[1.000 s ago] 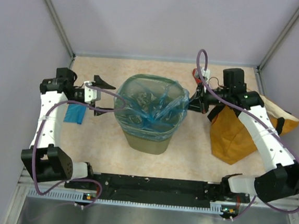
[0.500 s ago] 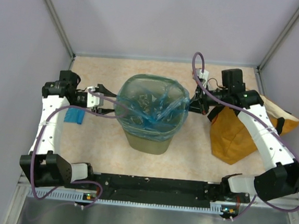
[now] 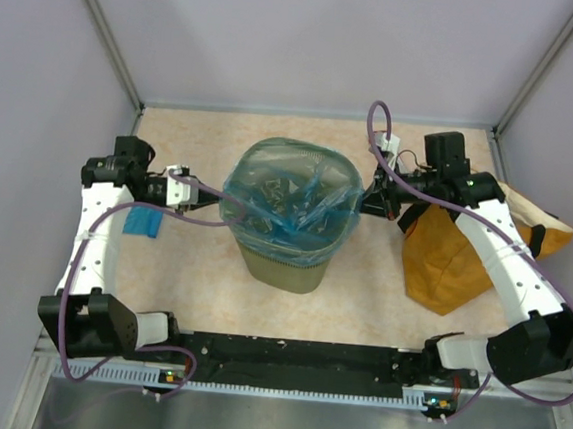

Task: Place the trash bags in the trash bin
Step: Place the trash bag in the trash bin.

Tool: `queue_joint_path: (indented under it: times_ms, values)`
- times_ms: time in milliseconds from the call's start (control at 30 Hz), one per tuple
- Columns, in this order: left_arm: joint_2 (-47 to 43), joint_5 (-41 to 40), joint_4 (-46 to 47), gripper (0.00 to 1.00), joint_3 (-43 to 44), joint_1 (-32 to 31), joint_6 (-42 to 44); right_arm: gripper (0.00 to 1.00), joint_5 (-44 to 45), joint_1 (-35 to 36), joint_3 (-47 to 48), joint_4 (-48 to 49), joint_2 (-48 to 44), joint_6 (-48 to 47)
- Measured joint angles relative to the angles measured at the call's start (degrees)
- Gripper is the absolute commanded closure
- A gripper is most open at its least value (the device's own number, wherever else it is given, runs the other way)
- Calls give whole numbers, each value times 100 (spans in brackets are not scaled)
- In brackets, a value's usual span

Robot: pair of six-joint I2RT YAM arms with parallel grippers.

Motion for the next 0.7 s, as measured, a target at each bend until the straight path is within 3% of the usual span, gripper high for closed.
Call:
queue_joint_path:
  times_ms: [700]
  values:
    - [166,-44,26,100,-629,-15,295,100,61,0,-1012,658,-33,-48]
